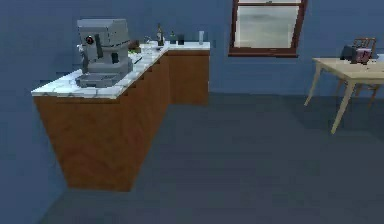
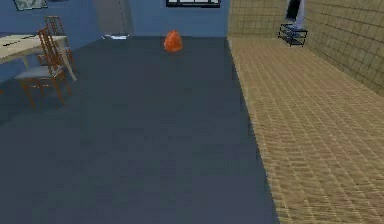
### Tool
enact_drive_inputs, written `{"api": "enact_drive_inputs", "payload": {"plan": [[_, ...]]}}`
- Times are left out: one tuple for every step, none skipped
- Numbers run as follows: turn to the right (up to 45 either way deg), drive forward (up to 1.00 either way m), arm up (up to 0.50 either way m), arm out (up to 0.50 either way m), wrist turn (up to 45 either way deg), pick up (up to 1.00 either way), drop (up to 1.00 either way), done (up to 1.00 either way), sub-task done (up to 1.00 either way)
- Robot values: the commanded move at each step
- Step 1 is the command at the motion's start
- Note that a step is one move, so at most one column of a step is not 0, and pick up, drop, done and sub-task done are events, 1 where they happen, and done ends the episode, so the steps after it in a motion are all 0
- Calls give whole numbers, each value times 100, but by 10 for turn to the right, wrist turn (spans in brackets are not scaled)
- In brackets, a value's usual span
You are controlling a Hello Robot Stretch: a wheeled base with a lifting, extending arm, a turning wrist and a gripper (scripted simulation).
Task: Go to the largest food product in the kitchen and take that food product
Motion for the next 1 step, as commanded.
{"api": "enact_drive_inputs", "payload": {"plan": [[0,100,0,0,0,0,0,0,0]]}}
